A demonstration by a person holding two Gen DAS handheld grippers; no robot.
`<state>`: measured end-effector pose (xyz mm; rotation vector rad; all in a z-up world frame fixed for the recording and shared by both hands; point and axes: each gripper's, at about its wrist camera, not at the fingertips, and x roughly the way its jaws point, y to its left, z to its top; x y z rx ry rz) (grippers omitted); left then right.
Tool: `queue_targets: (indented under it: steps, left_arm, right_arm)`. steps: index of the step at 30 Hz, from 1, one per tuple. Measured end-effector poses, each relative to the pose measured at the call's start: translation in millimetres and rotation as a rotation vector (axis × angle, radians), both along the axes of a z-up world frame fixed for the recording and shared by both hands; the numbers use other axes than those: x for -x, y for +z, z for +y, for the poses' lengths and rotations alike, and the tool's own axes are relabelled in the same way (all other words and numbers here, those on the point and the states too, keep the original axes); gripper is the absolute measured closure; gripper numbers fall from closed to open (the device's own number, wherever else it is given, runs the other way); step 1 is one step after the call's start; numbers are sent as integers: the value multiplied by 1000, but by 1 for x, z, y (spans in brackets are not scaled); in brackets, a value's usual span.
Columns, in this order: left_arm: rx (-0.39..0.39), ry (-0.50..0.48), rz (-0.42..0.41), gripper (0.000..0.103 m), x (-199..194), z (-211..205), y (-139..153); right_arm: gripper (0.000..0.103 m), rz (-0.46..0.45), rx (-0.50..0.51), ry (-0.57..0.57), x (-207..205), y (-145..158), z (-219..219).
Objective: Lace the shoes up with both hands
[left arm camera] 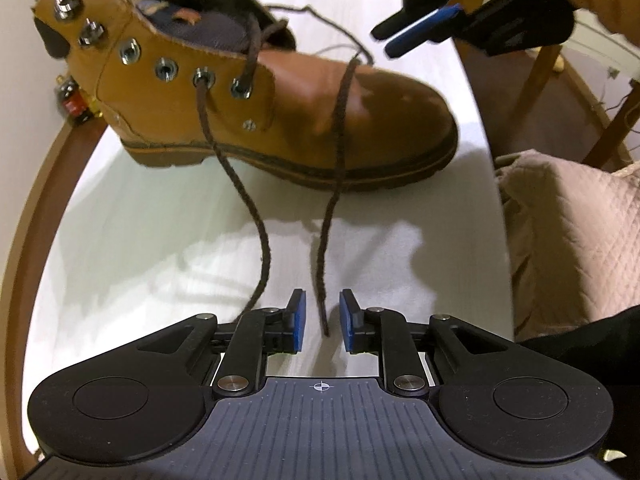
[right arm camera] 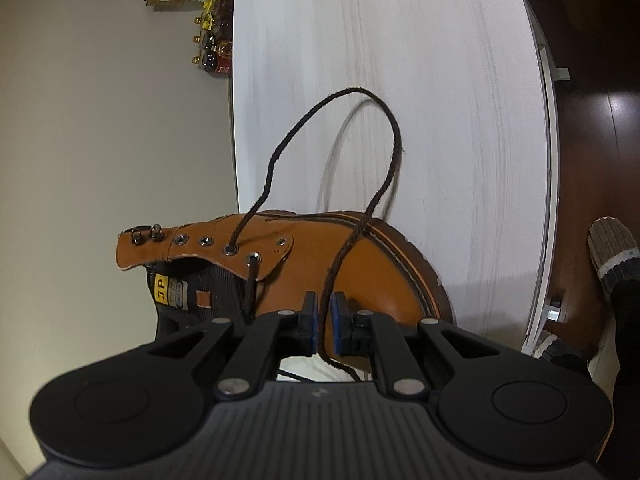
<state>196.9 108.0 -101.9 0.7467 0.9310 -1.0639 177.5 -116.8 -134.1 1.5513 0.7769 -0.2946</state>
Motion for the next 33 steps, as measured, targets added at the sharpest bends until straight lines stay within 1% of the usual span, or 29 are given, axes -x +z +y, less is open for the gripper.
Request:
queue_targets:
  steps: [2, 6, 9, 11, 12, 14, 18, 22, 27, 28, 29, 31, 32, 33]
  left_arm:
    - [-5, 7, 8, 101, -1, -1, 1]
    - [38, 13, 2, 101, -3, 8, 27]
    - [71, 18, -2, 101, -4, 15, 46]
    - [84, 19, -8, 101, -4, 18, 57]
    - [87, 17, -12, 101, -4, 19, 63]
    - [91, 14, -20, 101, -4, 20, 73]
    - [98, -7, -39, 101, -2, 18, 82]
    - [95, -30, -50, 101, 2, 15, 85]
    - [110, -45, -51, 101, 4, 16, 89]
    - [112, -46, -51, 101, 3, 16, 89]
    - [119, -47, -49, 101, 3, 15, 90]
    - [128, -39, -52, 101, 1, 13, 91]
    - [134, -22, -56, 101, -2, 13, 93]
    - [140, -6, -60, 100, -5, 12, 96]
  right_arm:
    - [93, 0, -3, 8, 1, 1, 2]
    - [91, -9, -28, 52, -1, -1, 10]
    - [89, -31, -100, 111, -7, -8, 23]
    - [82, -43, -147, 129, -10, -13, 31]
    - [81, -54, -188, 138, -12, -17, 39]
    - [80, -65, -261, 154, -18, -26, 52]
    - [80, -81, -333, 142, -26, -35, 68]
    - [80, -81, -322, 147, -33, -36, 75]
    - [82, -88, -337, 181, -36, -37, 81]
    - [94, -94, -343, 195, -36, -36, 83]
    - [99, -100, -332, 205, -37, -34, 83]
    - [100, -109, -301, 216, -38, -29, 82]
    - [100, -116, -274, 208, -37, -24, 79]
    - [100, -133, -229, 173, -35, -14, 71]
